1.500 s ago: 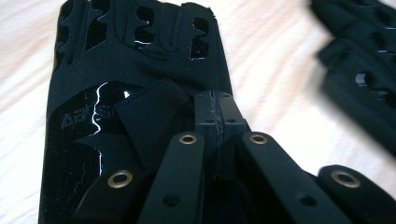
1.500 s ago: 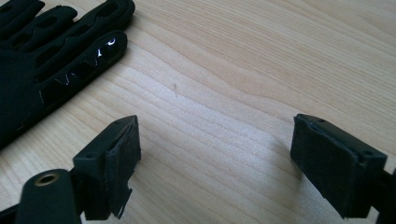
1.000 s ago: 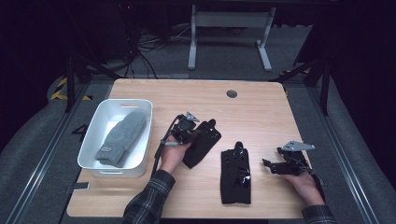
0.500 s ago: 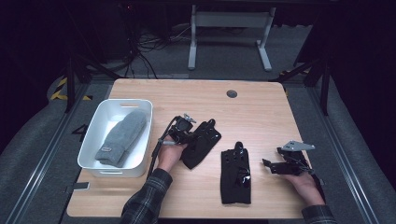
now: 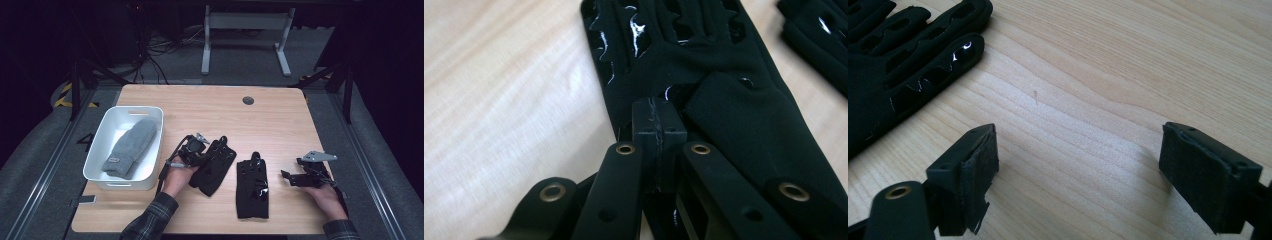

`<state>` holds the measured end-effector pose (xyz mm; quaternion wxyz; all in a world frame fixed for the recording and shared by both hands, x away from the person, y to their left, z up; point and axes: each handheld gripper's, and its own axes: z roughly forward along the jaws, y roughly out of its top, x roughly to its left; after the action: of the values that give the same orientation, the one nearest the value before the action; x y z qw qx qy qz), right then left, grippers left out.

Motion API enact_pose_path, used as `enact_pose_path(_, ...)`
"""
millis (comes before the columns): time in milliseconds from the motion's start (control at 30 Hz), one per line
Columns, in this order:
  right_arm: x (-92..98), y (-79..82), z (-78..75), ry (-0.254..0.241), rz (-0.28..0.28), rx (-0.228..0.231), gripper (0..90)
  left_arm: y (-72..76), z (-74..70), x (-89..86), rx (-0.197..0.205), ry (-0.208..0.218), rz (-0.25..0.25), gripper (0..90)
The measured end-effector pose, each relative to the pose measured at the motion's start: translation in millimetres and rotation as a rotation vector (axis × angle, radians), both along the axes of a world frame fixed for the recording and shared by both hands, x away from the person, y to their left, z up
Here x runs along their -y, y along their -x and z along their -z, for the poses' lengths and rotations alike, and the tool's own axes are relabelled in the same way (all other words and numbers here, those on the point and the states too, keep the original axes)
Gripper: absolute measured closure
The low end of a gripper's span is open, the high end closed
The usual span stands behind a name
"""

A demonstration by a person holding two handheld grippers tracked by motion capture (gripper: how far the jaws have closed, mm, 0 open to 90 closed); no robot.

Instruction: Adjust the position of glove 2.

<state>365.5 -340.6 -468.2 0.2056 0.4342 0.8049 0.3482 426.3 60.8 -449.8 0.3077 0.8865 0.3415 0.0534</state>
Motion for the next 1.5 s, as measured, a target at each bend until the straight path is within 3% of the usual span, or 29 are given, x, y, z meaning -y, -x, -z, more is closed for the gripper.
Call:
enact_pose_path(500,0.0,0.0,0.0,0.000,0.000,0.000,16.3,46.3,4.0,-12.3,-0.085,0.094,0.080,89.8)
enact_pose_path(633,0.0,0.0,0.0,0.000,0.000,0.000,16.3,55.3,5.5,-11.2,-0.075,0.099,0.093,89.8)
enact_pose_path(800,-0.1,0.0,0.0,0.001,0.000,0.000,16.3,55.9,-1.0,-15.6,-0.041,0.120,0.075,83.8)
enact_pose_path(933,-0.1,0.0,0.0,0.001,0.000,0.000,16.3,52.0,-4.0,-22.2,0.002,0.138,0.009,69.7)
enact_pose_path(1067,-0.3,0.1,0.0,0.001,0.000,0.000,16.3,46.1,1.2,-26.8,-0.011,0.137,-0.033,58.5)
enact_pose_path(1367,-0.3,0.0,0.1,-0.001,-0.001,0.000,16.3,47.5,9.8,-19.1,-0.019,0.116,-0.037,54.8)
enact_pose_path(1500,-0.3,0.1,0.1,-0.001,-0.001,0.001,16.4,49.0,9.8,-17.5,-0.009,0.105,-0.031,63.4)
